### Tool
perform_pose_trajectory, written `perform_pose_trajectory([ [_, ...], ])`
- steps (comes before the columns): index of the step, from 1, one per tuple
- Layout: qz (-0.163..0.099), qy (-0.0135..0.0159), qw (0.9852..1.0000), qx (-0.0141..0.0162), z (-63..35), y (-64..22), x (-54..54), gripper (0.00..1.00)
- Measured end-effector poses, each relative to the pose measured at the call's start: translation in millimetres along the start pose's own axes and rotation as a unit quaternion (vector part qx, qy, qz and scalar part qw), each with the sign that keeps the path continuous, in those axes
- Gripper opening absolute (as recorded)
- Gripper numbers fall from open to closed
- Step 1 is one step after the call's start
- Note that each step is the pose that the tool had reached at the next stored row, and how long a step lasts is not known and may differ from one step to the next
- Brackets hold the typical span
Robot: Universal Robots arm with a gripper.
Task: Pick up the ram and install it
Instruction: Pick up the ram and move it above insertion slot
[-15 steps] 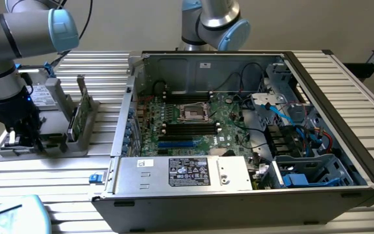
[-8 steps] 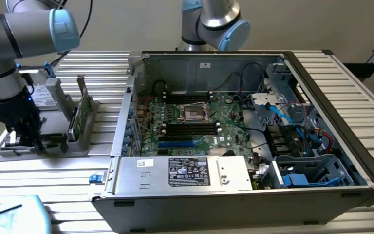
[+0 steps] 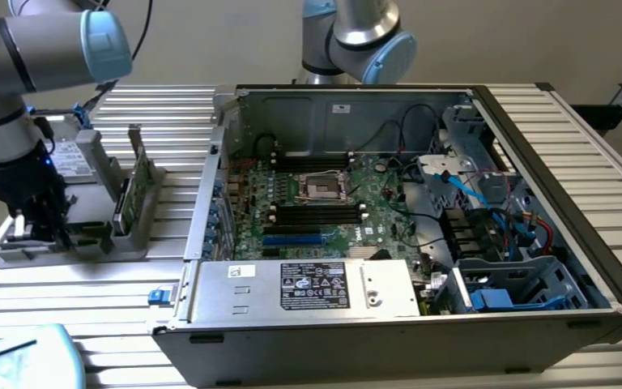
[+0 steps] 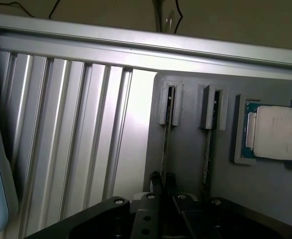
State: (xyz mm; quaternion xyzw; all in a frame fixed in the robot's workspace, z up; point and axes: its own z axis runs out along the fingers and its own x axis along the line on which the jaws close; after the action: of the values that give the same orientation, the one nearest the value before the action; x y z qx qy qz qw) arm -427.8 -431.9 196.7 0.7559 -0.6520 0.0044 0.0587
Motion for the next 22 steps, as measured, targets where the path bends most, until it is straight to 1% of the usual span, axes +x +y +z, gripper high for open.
perform_pose_trajectory([
  [11, 0.0, 0.0, 1.0, -0.0004, -9.1, 0.2, 0.8, 0.14],
  [22, 0.0, -0.0002, 1.0, -0.0017, -16.2, -0.4, 1.6, 0.14],
])
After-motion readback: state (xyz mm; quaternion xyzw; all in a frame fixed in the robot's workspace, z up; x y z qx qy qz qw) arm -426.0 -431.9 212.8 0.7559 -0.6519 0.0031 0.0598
